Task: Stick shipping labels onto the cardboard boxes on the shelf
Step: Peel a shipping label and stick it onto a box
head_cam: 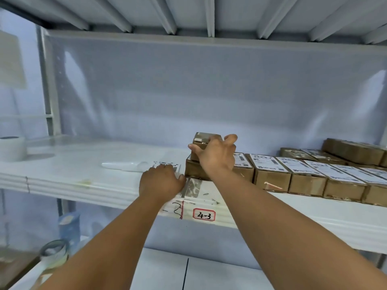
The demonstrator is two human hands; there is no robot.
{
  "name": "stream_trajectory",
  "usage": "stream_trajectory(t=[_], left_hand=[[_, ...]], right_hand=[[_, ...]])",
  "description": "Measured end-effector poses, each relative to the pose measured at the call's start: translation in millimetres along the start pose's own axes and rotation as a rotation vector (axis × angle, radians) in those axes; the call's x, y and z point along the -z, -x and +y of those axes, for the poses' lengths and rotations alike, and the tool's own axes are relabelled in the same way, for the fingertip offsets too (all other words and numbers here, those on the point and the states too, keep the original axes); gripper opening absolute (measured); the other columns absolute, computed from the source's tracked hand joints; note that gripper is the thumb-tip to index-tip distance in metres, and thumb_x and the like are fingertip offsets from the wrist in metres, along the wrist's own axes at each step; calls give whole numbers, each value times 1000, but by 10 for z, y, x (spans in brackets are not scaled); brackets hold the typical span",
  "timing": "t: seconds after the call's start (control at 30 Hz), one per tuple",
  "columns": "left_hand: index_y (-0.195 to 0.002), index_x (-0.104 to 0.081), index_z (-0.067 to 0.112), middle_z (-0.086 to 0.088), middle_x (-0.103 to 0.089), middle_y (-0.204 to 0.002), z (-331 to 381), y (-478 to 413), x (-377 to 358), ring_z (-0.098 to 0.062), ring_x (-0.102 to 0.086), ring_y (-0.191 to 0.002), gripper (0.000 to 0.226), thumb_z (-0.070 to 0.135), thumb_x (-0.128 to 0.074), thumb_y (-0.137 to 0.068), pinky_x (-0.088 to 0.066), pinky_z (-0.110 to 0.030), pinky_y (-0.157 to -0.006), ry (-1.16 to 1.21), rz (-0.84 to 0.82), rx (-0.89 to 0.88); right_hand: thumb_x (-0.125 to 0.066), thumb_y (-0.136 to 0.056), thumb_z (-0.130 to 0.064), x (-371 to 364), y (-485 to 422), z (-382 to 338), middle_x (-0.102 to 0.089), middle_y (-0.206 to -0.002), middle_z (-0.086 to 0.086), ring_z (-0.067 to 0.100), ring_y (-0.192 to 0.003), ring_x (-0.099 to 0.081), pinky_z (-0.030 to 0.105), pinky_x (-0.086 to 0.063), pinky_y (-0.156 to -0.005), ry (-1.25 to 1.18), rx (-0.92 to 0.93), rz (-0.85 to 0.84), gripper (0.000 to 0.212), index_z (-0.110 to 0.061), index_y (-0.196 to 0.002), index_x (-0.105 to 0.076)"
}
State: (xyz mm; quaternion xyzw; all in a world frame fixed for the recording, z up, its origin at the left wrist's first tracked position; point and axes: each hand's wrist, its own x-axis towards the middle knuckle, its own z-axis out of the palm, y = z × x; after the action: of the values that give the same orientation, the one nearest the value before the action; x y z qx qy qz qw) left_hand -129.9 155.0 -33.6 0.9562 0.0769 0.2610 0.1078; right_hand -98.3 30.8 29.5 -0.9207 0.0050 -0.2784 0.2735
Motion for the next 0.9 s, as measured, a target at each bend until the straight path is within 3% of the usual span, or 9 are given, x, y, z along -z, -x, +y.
stream_trajectory(t=[0.13,0.33,0.53,0.7,0.9], left_hand=[[-87,-55,22,0,-63,-99,-25,-26,1,-22,-56,-95,31,50,-45,-82,-40,-30,-70,12,-134,46],[-79,-55,19,-2,-64,-90,-36,-59,-40,-23,-53,-81,20,37,-46,-85,-41,-28,-68,117,-97,36],[-90,-60,13,-10,-66,-91,-87,-64,-100,-30,-60,-86,31,32,-36,-97,-38,-29,-63,113,21,-18],[-89,-57,14,-10,-66,-90,-105,-55,-102,-31,-60,-86,19,21,-41,-96,-36,-29,-61,129,53,-26],[-101,-59,16,-8,-67,-96,-81,-13,-47,-29,-59,-90,25,3,-45,-85,-37,-27,-61,162,30,0]], right_hand=[[-62,-79,-63,-28,0,41,-25,-132,10,30,-120,-36,39,-48,-82,79,60,-4,67,-17,-126,-51],[-60,-81,-60,3,-40,1,-28,-132,9,29,-118,-36,37,-48,-79,36,72,98,60,-16,-121,-55],[-58,-82,-62,-113,-30,-28,-30,-131,10,30,-120,-36,39,-46,-85,67,66,13,62,-17,-125,-53],[-54,-84,-63,-129,1,25,-30,-135,12,33,-119,-39,41,-39,-96,178,130,14,66,-18,-132,-44],[-55,-85,-62,-108,30,37,-27,-136,12,32,-118,-41,39,-44,-89,199,145,-1,67,-19,-134,-40]])
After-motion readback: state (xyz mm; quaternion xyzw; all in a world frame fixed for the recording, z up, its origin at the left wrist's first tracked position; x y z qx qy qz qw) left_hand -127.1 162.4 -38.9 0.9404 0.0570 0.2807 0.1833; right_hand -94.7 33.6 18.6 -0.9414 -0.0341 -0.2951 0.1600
